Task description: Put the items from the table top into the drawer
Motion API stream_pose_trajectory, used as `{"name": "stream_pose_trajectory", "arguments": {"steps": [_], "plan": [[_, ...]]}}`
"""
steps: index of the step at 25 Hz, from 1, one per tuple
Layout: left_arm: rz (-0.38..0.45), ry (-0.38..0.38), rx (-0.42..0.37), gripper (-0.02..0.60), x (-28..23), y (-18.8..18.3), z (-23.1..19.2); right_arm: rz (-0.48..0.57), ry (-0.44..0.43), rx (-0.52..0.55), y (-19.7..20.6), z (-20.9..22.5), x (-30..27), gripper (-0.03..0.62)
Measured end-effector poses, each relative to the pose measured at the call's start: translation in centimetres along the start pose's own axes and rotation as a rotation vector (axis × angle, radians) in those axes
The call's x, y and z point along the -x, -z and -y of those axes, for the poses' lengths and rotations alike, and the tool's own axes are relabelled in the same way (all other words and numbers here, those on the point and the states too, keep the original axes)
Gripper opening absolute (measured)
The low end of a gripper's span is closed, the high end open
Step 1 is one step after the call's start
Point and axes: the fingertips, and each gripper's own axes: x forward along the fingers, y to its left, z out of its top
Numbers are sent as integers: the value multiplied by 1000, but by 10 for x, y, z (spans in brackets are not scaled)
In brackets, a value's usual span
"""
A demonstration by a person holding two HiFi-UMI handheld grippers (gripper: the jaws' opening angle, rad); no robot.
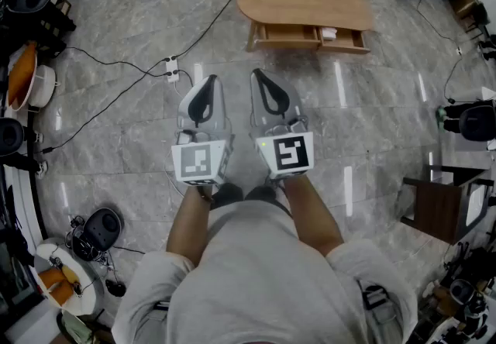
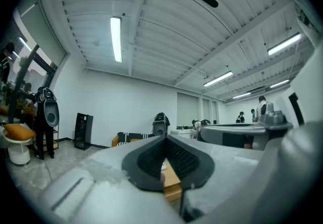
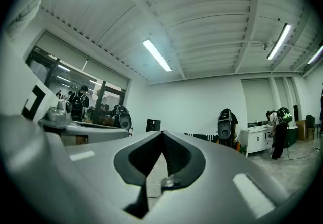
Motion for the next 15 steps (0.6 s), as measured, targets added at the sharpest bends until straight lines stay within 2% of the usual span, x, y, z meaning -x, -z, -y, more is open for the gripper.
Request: {"name": "stream_pose_trajectory", "arguments": {"steps": [10,15], "plan": [[-5,53,-9,18,-2,8,-58,-13,38,-25,4,-35,-45,6],[-24,50,11,17,-20,19,-81,-44,61,-18,20,-29,-65,6]]}}
